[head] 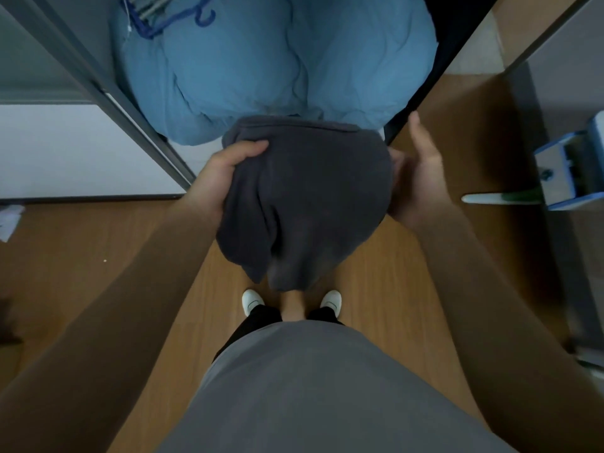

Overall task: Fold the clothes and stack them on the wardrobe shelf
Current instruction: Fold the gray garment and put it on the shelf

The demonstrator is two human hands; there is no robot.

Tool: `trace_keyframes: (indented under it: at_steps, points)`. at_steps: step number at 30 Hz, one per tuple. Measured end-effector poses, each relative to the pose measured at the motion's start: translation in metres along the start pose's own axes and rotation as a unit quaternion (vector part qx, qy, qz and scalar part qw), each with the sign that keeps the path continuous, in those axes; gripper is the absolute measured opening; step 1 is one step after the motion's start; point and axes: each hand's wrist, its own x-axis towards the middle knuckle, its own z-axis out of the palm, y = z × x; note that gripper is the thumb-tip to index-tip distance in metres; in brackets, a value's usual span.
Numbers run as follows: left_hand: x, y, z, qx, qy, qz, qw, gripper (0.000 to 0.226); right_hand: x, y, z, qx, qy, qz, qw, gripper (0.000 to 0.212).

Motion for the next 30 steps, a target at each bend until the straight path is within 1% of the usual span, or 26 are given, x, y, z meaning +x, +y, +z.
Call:
trace_keyframes:
  at_steps: [1,4,6,8,9,10,12,13,15,17,18,20,23,24,25,27,28,30]
  points:
    - [0.0,0.0,0.004,-0.013,0.003,0.0,1.0,0.025,0.002,0.011,-0.003,0.0,-0.004,0.013,1.0,0.073]
    - [0.001,0.004,0.012,-0.015,0.035,0.002,0.999,0.027,0.008,0.044,-0.006,-0.048,0.009,0.044,0.998,0.076]
    - [0.003,0.007,0.012,-0.004,0.06,0.0,0.998,0.026,0.009,0.058,-0.008,-0.029,0.003,0.023,0.999,0.075]
    - [0.005,0.012,0.009,0.002,0.078,-0.013,0.997,0.022,0.007,0.069,-0.013,-0.01,-0.022,-0.03,0.999,0.068]
    - [0.008,0.013,0.007,0.005,0.084,-0.024,0.996,0.023,0.006,0.075,-0.012,-0.03,-0.036,-0.05,0.998,0.061]
    - [0.01,0.014,0.006,0.01,0.088,-0.034,0.995,0.023,0.005,0.08,-0.008,-0.069,-0.032,-0.06,0.995,0.055]
    - [0.013,0.014,0.006,0.015,0.09,-0.038,0.995,0.025,0.005,0.087,0.006,-0.134,0.008,-0.071,0.988,0.045]
    - [0.013,0.014,0.004,0.012,0.086,-0.032,0.996,0.028,0.005,0.088,0.011,-0.134,0.038,-0.079,0.987,0.04]
    - [0.01,0.011,-0.007,-0.028,0.051,-0.003,0.998,0.04,0.005,0.083,0.017,-0.067,0.08,-0.082,0.991,0.035]
    - [0.006,0.006,-0.029,-0.105,-0.03,0.039,0.993,0.066,0.001,0.071,0.02,0.029,0.068,-0.054,0.996,0.037]
    - [0.004,0.003,-0.039,-0.136,-0.064,0.042,0.988,0.076,-0.001,0.065,0.021,0.066,0.05,-0.043,0.996,0.037]
    - [0.005,-0.01,-0.054,-0.158,-0.08,0.041,0.983,0.087,-0.005,0.055,0.026,0.114,0.021,-0.033,0.993,0.037]
    - [0.0,-0.04,-0.052,-0.141,-0.06,0.01,0.988,0.096,-0.006,0.054,0.032,0.148,0.012,-0.008,0.989,0.041]
    - [-0.002,-0.048,-0.051,-0.132,-0.067,-0.004,0.989,0.094,-0.005,0.055,0.033,0.154,0.019,0.007,0.988,0.039]
    - [-0.005,-0.054,-0.049,-0.11,-0.068,-0.014,0.991,0.087,-0.004,0.055,0.032,0.159,0.028,0.02,0.987,0.039]
    - [-0.006,-0.055,-0.046,-0.05,-0.077,-0.026,0.995,0.058,-0.001,0.05,0.024,0.16,0.058,0.027,0.985,0.039]
    - [-0.005,-0.051,-0.043,-0.031,-0.068,-0.021,0.997,0.045,0.0,0.047,0.017,0.158,0.074,0.018,0.985,0.042]
    - [0.001,-0.037,-0.035,-0.012,-0.013,-0.012,1.0,0.026,-0.002,0.04,0.001,0.165,0.087,-0.023,0.982,0.057]
